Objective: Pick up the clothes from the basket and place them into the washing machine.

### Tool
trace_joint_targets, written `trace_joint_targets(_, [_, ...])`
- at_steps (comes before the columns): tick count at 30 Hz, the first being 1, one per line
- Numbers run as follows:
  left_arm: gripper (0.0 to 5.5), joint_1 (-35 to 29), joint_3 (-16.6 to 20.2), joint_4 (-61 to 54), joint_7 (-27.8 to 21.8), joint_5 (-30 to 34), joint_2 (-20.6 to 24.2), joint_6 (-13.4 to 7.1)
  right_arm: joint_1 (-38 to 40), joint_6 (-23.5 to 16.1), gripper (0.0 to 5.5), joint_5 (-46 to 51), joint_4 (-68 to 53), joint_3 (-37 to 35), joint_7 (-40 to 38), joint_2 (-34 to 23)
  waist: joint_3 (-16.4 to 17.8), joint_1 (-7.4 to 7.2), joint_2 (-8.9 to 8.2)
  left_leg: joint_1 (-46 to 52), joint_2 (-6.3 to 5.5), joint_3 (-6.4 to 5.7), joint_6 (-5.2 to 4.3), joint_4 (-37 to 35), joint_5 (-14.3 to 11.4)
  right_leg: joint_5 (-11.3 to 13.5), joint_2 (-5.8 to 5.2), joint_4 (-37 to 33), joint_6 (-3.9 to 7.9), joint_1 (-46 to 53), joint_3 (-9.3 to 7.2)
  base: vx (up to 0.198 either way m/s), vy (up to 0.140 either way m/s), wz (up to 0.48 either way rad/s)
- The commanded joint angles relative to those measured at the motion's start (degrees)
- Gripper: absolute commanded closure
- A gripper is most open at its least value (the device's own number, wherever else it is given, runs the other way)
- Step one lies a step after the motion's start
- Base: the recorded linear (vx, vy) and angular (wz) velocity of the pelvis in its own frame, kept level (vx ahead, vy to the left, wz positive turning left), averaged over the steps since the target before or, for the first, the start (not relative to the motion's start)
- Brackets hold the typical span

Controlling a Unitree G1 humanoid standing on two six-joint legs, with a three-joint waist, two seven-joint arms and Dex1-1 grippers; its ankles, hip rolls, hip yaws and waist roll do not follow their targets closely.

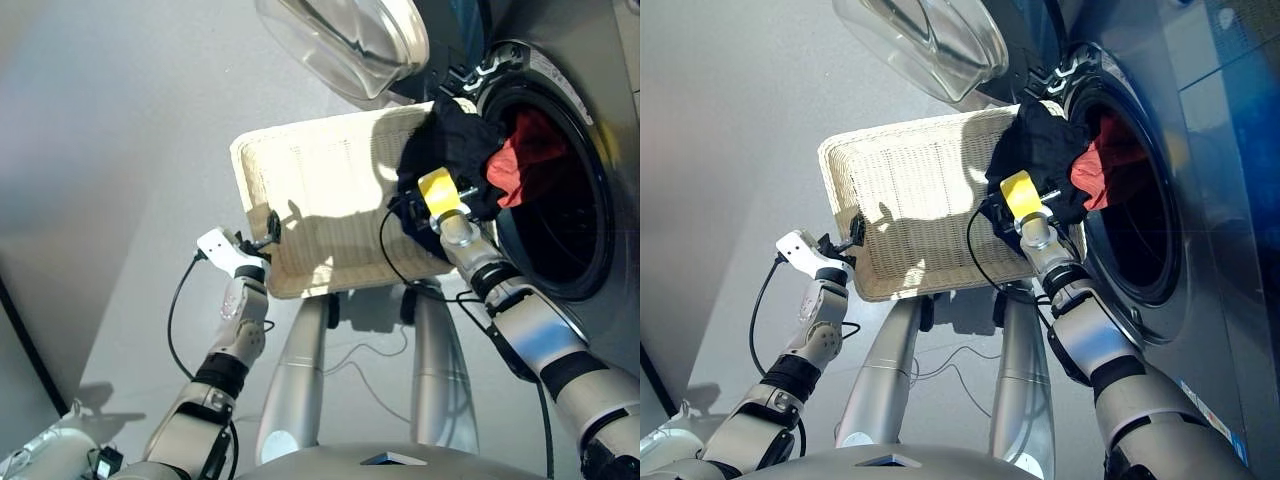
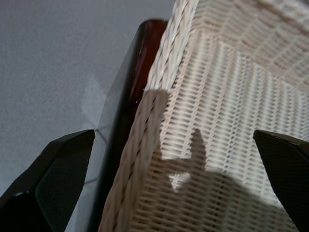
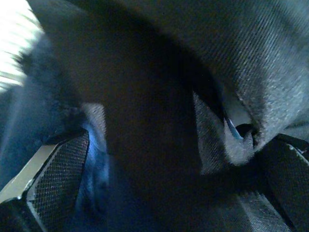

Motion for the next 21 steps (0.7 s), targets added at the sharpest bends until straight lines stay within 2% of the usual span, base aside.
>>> trace_joint_targets(1, [0.0, -0.81, 1.13, -4.02, 0.5, 3.79, 2.76, -0.7, -3.69, 0.49, 0.0, 5.77, 4.13, -3.0, -0.72, -1.02, 0.82, 2.44, 1.83, -2.51, -2.05, 2.76, 4.28, 0.26, 0.52, -3.19, 1.95, 1.31, -0.06, 0.64, -0.37, 0.0, 0.0, 0.0])
trace_joint_targets(2, [0.0, -0.7, 1.14, -4.03, 0.46, 3.84, 2.92, -0.53, -4.05, 0.67, 0.0, 6.6, 4.7, -3.7, -0.37, -1.33, 0.8, 2.7, 2.06, -2.63, -2.13, 2.78, 4.35, 0.33, 0.44, -3.23, 1.94, 1.62, -0.01, 0.22, -0.23, 0.0, 0.0, 0.0])
trace_joint_targets(3, [0.0, -0.64, 1.13, -4.09, 0.38, 3.84, 2.95, -0.49, -4.48, 0.82, 3.02, 6.7, 4.87, -3.62, -0.2, -1.36, 0.78, 2.85, 2.26, -2.81, -2.1, 3.02, 4.38, 0.56, 0.47, -3.21, 1.88, 2.03, -0.01, -0.08, -0.19, 0.0, 0.0, 0.0])
trace_joint_targets(4, [0.0, -0.5, 1.1, -4.11, 0.38, 3.89, 2.99, -0.49, -4.57, 0.79, 5.5, 6.99, 4.71, -3.85, -0.35, -1.42, 0.74, 2.85, 2.33, -2.79, -2.11, 3.13, 4.41, 0.57, 0.46, -3.22, 1.9, 2.14, -0.04, -0.2, -0.09, 0.0, 0.0, 0.0])
trace_joint_targets(11, [0.0, 0.14, 1.83, -2.85, 0.1, 3.82, 2.8, -0.4, -2.34, -0.63, 5.5, 10.82, 2.16, -5.95, -0.06, -0.74, -0.02, 2.26, 2.56, -1.54, -1.85, 3.97, 4.49, 0.13, 0.18, -2.76, 2.03, 1.57, -0.05, 0.48, 0.43, 0.0, 0.0, 0.0])
trace_joint_targets(15, [0.0, 0.47, 1.93, -2.41, -0.31, 3.21, 2.65, -0.51, -1.02, -2.03, 5.5, 15.42, -0.49, -7.98, 0.4, -1.01, -0.66, 1.42, 2.57, 0.63, -1.61, 4.45, 4.28, -1.46, 0.23, -2.44, 2.16, 0.33, 0.03, 2.24, 0.9, 0.0, 0.0, 0.0])
trace_joint_targets(19, [0.0, 0.99, 2.23, -2.16, -0.76, 2.69, 2.56, -0.85, 0.52, -4.67, 5.5, 21.59, -5.02, -10.74, 0.07, -2.0, -0.66, 0.77, 2.71, 2.32, -1.55, 4.98, 4.12, -2.76, 0.38, -2.1, 2.22, -1.2, 0.11, 4.0, 1.29, 0.0, 0.0, 0.0])
trace_joint_targets(20, [0.0, 1.54, 2.93, -2.21, -0.67, 2.36, 2.29, -1.2, 2.66, -8.24, 5.5, 27.84, -11.63, -13.86, -0.51, -1.93, -0.62, -0.02, 2.92, 3.32, -1.4, 5.28, 4.02, -3.72, 0.48, -1.83, 2.38, -2.1, 0.27, 4.73, 1.65, 0.0, 0.0, 0.0])
trace_joint_targets(21, [0.0, 1.88, 3.28, -2.29, -0.64, 2.15, 2.19, -1.39, 4.66, -9.77, 5.5, 29.98, -15.11, -15.57, -0.68, -1.76, -0.46, -0.4, 3.04, 3.95, -1.33, 5.48, 3.96, -4.19, 0.54, -1.67, 2.4, -2.58, 0.39, 5.26, 1.81, 0.0, 0.0, 0.0])
